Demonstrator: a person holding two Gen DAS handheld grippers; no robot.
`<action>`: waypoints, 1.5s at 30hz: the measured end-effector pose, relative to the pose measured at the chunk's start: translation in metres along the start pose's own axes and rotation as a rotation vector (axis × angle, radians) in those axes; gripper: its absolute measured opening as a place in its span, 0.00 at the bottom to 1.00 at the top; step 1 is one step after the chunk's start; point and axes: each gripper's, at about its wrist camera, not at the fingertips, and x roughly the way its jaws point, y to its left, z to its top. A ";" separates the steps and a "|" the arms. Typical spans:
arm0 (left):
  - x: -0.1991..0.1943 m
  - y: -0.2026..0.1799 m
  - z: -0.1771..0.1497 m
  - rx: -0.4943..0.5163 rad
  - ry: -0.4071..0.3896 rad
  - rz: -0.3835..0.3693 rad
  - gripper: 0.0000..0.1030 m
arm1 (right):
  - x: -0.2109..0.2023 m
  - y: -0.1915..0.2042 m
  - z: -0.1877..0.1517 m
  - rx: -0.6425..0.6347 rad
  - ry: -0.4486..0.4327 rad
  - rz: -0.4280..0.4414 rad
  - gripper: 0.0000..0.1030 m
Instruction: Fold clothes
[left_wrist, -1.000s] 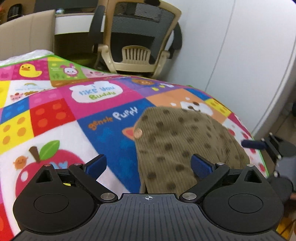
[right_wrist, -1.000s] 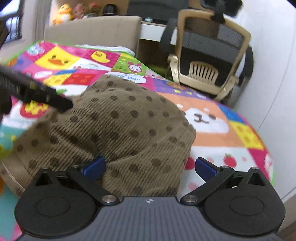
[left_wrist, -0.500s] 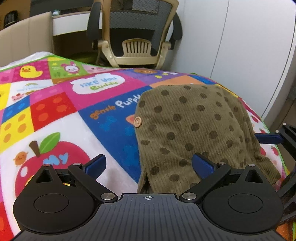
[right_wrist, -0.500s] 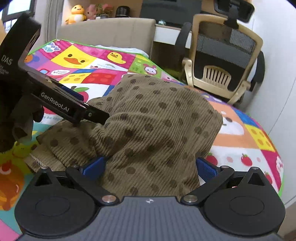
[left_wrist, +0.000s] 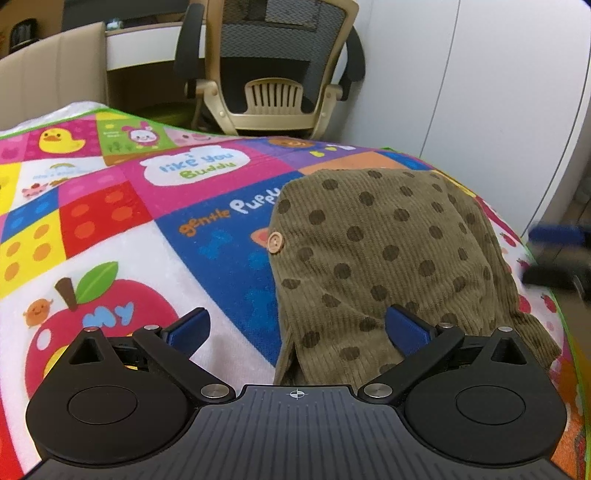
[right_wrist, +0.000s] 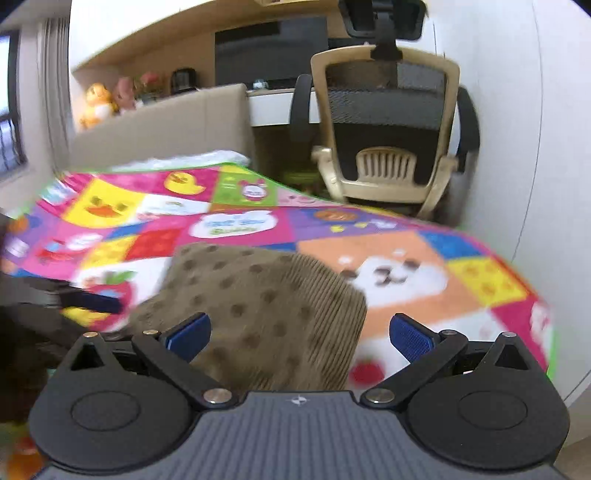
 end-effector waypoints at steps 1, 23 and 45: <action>-0.001 0.000 0.000 0.001 0.000 0.002 1.00 | 0.013 0.006 0.000 -0.043 0.033 -0.036 1.00; -0.010 0.005 -0.009 -0.109 0.107 -0.209 1.00 | -0.008 0.013 -0.053 -0.226 0.135 0.017 1.00; -0.012 0.013 -0.015 -0.136 0.076 -0.212 0.83 | 0.050 0.004 -0.009 0.129 0.218 0.240 0.66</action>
